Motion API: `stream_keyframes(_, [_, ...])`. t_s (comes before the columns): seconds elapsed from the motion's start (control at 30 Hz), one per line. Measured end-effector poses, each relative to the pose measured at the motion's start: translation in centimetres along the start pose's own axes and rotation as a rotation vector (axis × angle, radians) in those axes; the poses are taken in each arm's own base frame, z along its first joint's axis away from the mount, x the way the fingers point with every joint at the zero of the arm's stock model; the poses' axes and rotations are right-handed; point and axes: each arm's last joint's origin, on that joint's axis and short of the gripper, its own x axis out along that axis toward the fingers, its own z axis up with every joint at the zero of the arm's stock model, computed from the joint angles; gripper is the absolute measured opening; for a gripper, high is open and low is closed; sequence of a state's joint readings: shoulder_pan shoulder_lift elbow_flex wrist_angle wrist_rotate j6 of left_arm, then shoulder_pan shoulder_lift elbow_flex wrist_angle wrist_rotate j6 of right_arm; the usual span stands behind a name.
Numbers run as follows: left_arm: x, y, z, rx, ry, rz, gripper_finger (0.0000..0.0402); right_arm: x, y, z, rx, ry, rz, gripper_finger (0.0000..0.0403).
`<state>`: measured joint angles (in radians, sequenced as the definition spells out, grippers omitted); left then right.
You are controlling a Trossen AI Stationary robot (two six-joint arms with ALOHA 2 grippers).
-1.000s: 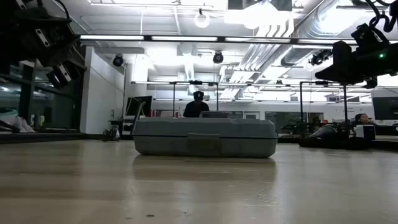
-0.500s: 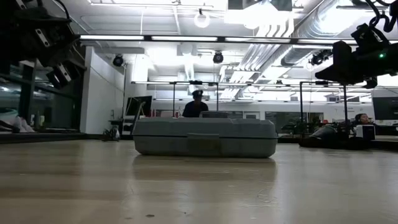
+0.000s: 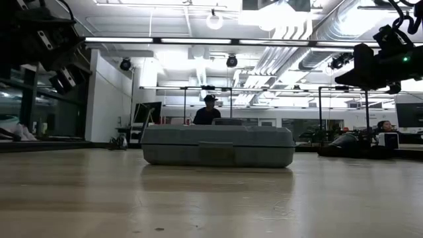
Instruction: Prefit tool cases
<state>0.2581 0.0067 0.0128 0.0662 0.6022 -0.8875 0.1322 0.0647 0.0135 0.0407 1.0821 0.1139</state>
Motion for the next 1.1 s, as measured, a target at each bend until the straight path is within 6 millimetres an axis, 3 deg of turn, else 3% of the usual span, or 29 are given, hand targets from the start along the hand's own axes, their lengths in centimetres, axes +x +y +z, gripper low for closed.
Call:
stream_keyframes(0.87, [0.0,0.0,0.0,0.0,-0.001,0.001,0.0101,0.0,0.0,-0.01,-0.002,0.0,0.0,0.0])
stream_keyframes(1.1, [-0.21,0.95,0.76,0.039,-0.291,0.282,0.0101,0.0,0.0,-0.01,0.0,0.0,0.0,0.0])
